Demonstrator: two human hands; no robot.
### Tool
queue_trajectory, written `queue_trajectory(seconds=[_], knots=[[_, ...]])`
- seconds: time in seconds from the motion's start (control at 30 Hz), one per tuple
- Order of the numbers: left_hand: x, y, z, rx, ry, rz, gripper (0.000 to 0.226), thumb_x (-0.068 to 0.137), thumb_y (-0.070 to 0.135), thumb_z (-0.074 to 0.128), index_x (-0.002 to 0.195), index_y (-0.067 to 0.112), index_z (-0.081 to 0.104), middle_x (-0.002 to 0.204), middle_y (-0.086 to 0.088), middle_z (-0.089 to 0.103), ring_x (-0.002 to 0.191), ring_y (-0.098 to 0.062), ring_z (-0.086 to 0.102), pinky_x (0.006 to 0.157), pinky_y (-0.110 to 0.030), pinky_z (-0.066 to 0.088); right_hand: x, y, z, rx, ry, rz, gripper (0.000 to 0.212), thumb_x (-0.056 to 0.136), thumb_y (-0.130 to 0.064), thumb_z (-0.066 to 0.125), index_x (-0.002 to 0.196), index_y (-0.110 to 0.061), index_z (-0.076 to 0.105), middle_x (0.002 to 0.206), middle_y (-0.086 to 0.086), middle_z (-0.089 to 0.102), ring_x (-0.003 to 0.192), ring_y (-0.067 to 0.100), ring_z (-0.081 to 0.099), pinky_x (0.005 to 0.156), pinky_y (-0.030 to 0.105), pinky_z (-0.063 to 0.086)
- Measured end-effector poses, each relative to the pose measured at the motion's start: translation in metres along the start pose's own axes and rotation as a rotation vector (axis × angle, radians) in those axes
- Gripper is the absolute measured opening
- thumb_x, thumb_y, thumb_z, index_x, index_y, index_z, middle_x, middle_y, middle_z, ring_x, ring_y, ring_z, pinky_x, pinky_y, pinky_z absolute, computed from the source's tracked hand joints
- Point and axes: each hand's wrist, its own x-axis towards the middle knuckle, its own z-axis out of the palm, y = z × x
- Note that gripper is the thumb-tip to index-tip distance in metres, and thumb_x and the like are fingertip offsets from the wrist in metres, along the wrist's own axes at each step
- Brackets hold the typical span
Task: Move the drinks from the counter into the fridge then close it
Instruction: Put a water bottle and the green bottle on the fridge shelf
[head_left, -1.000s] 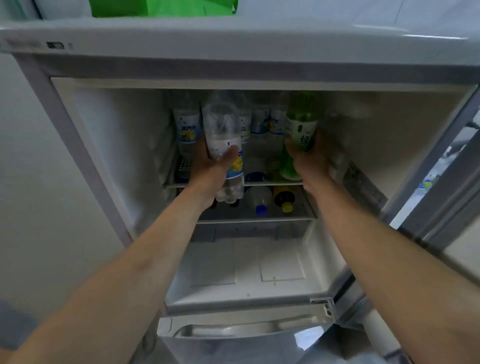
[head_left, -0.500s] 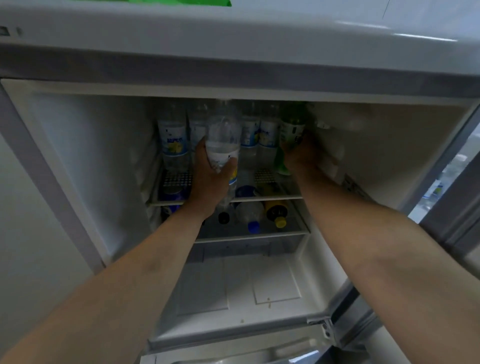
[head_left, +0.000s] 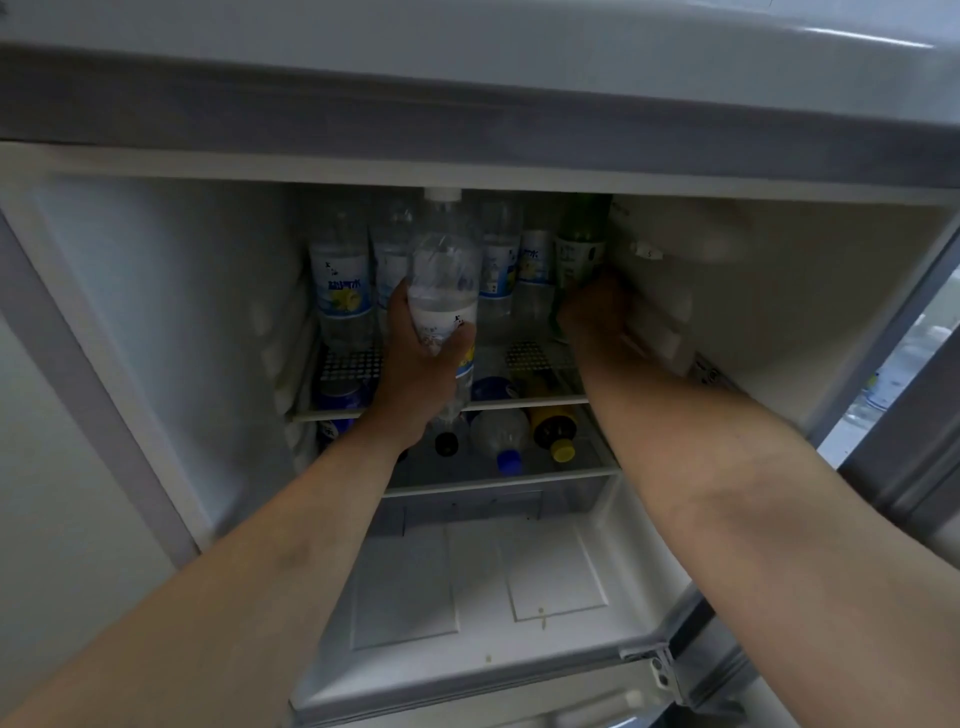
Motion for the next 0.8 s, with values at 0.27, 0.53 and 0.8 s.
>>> queue_trajectory(seconds=[0.27, 0.53, 0.8], knots=[[0.002, -0.003, 0.002, -0.015, -0.003, -0.03, 0.073, 0.093, 0.012, 0.064, 0.152, 0.021, 0.022, 0.147, 0.0, 0.043, 0.121, -0.006, 0.052, 0.096, -0.013, 0.046, -0.008, 0.013, 0.006, 0.133, -0.04, 0.018, 0.056, 0.09, -0.026, 0.07, 0.141, -0.016, 0.049, 0.139, 0.01, 0.056, 0.127, 0.029, 0.055, 0.094, 0.031, 0.047], [0.007, -0.005, 0.005, -0.011, 0.025, -0.019, 0.07, 0.092, 0.01, 0.065, 0.15, 0.019, 0.026, 0.138, 0.004, 0.047, 0.107, 0.01, 0.054, 0.088, -0.006, 0.047, -0.006, 0.01, 0.004, 0.067, -0.068, 0.058, 0.045, 0.092, -0.021, 0.067, 0.134, -0.009, 0.056, 0.135, 0.014, 0.059, 0.122, 0.029, 0.058, 0.092, 0.032, 0.05], [0.007, -0.007, 0.006, -0.011, 0.045, -0.023, 0.069, 0.092, 0.007, 0.065, 0.148, 0.021, 0.028, 0.132, 0.007, 0.047, 0.099, 0.023, 0.052, 0.079, 0.001, 0.044, -0.018, 0.01, 0.006, 0.05, -0.069, 0.048, 0.051, 0.095, -0.018, 0.062, 0.141, -0.006, 0.045, 0.14, 0.016, 0.053, 0.127, 0.03, 0.053, 0.099, 0.037, 0.048]])
